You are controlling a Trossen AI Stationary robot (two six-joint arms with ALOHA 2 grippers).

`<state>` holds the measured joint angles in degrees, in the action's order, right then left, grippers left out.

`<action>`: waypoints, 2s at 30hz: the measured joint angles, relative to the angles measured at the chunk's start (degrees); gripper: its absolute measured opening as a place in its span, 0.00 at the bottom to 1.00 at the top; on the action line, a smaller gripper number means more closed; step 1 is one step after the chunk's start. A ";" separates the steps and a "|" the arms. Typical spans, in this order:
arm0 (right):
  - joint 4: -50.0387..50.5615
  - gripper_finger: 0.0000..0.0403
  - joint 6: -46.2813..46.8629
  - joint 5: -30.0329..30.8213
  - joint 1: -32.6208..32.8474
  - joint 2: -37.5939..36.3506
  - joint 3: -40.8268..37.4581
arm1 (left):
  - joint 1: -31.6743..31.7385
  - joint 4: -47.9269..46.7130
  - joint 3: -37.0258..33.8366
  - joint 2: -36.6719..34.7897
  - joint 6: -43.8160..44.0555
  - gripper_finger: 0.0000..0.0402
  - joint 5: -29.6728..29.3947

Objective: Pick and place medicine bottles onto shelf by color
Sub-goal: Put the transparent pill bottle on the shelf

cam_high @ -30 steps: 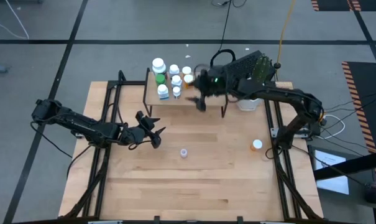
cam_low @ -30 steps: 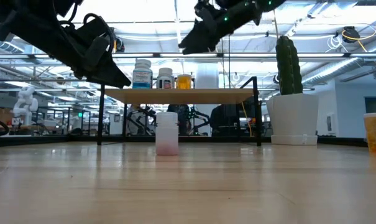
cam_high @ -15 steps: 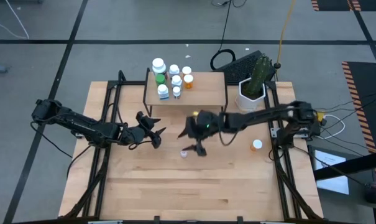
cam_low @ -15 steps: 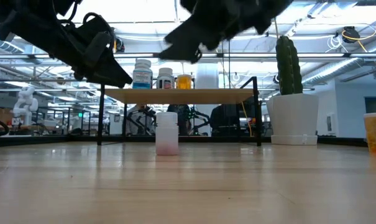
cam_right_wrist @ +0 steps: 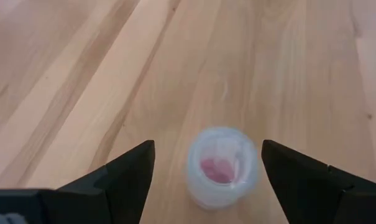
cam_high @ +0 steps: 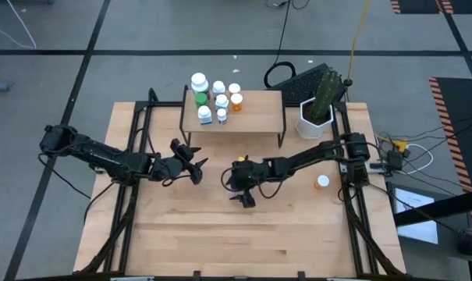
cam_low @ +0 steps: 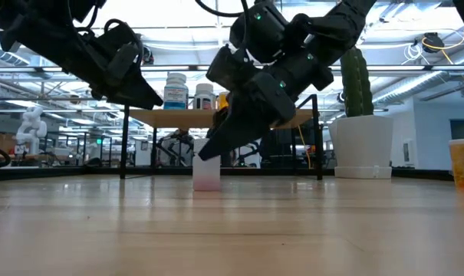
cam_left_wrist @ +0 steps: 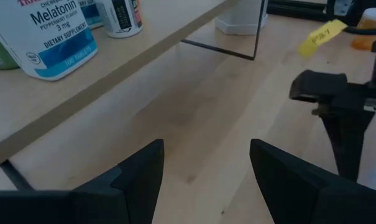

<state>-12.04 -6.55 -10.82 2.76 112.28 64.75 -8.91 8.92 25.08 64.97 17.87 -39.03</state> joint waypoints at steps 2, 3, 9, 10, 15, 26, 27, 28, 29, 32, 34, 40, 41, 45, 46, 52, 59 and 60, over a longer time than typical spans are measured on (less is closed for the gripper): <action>-0.07 0.71 0.08 0.22 0.29 0.34 0.00 | 0.00 -0.63 0.00 0.00 0.11 0.60 0.00; -0.11 0.70 0.18 0.25 0.35 0.34 0.00 | 0.00 -0.85 0.00 0.00 0.11 0.60 0.02; -0.55 0.57 2.87 0.25 0.35 -0.28 0.02 | -0.11 -1.45 0.00 0.00 0.26 0.60 0.07; -0.60 0.54 2.92 0.28 0.35 -0.39 0.08 | -0.11 -1.45 0.00 0.00 0.28 0.60 0.07; 1.09 0.35 3.59 0.30 0.35 -0.32 0.11 | -0.13 -1.45 0.00 0.00 0.68 0.60 0.11; 5.13 0.35 3.84 3.50 -0.42 -6.80 0.02 | -0.14 -1.47 0.00 0.00 0.76 0.60 0.56; 6.14 0.36 3.74 4.97 -0.84 -8.59 0.02 | -0.12 -1.48 0.00 0.00 0.78 0.60 0.58; 7.22 0.36 3.87 6.45 -1.34 -10.51 0.02 | -0.13 -1.38 0.00 0.00 0.83 0.60 0.58; 7.80 0.36 4.37 7.97 -1.96 -12.29 0.02 | -0.13 -1.34 0.00 0.00 0.91 0.60 0.59; 7.68 0.35 7.56 9.63 -4.10 -17.47 0.02 | -0.13 -0.93 0.00 0.00 0.94 0.60 0.57; 6.86 0.35 9.04 9.61 -5.41 -20.05 0.14 | -0.13 -0.23 0.00 0.00 0.94 0.60 0.59; 10.64 0.35 2.77 15.75 -12.02 -23.28 2.98 | -0.13 2.22 0.00 0.00 0.52 0.60 0.59; 12.16 0.35 2.20 16.48 -13.76 -23.30 4.02 | -0.13 2.36 -0.01 0.00 0.43 0.60 0.59; 16.25 0.35 1.98 15.33 -20.07 -20.88 8.80 | -0.11 3.63 0.00 0.00 -1.02 0.60 0.59; 17.65 0.35 2.34 13.82 -21.40 -20.01 9.83 | -0.11 3.77 0.00 0.00 -1.31 0.60 0.57; 21.00 0.36 4.55 7.81 -26.12 -14.47 15.03 | -0.07 3.60 0.00 0.00 -2.40 0.60 0.57; 20.12 0.40 5.44 7.59 -27.11 -11.61 15.54 | -0.07 2.86 0.00 0.00 -2.62 0.60 0.57; 20.32 0.41 5.44 7.62 -27.13 -11.61 15.54 | -0.07 2.76 0.00 0.00 -2.64 0.60 0.58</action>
<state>8.28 -1.10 -3.20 -24.37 100.66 80.29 -8.97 11.68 25.08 64.97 15.23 -38.45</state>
